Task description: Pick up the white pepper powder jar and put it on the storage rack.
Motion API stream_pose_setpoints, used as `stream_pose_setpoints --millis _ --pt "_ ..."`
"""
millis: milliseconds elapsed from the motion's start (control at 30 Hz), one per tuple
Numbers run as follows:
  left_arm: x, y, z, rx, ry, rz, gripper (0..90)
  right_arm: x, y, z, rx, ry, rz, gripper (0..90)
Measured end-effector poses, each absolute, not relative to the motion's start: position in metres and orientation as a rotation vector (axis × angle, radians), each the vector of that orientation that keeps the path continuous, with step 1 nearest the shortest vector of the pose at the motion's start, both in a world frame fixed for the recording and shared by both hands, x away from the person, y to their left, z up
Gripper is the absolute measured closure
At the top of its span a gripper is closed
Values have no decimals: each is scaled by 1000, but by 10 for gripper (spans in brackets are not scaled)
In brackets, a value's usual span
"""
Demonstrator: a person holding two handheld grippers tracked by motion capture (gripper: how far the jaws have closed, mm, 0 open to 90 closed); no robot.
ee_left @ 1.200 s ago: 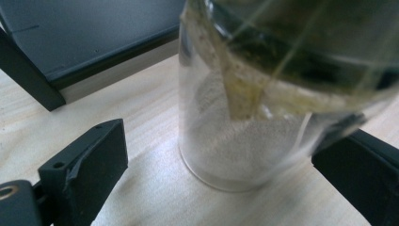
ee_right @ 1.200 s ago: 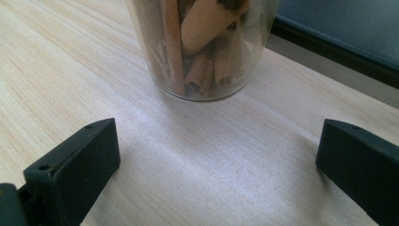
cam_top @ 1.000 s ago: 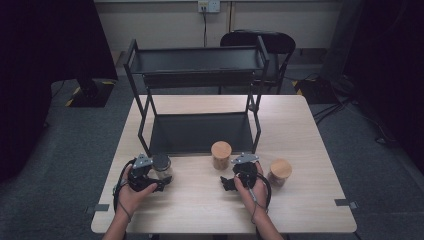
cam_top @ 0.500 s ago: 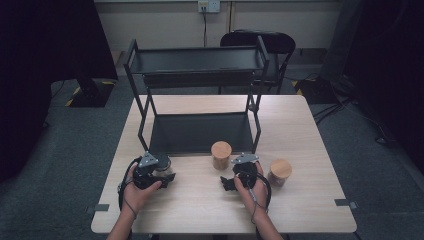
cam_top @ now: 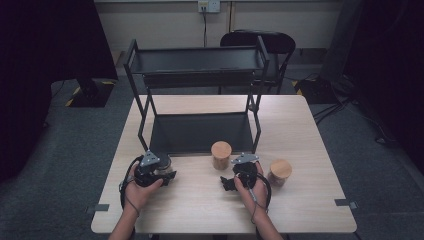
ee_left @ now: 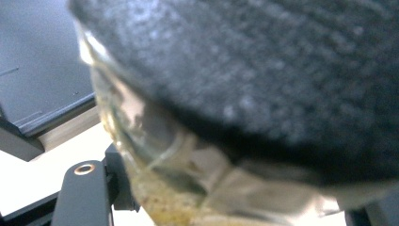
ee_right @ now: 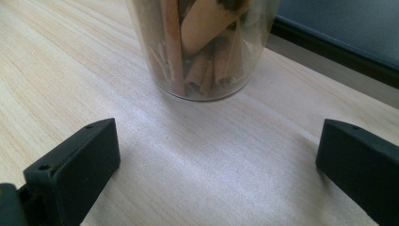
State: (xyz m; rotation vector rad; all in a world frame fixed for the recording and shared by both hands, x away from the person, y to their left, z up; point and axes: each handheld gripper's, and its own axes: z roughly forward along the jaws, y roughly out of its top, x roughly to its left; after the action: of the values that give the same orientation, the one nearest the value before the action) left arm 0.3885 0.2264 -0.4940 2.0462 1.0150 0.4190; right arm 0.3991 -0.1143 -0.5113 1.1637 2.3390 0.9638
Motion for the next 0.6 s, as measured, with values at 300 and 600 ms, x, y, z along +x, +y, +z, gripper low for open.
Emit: stream_pose_setpoints --millis 300,600 --pt "390 228 -492 2038 1023 414 309 399 -114 -511 1164 2339 964 0" --pt "396 226 -484 2038 1006 385 310 399 -114 -511 1164 2339 964 0"
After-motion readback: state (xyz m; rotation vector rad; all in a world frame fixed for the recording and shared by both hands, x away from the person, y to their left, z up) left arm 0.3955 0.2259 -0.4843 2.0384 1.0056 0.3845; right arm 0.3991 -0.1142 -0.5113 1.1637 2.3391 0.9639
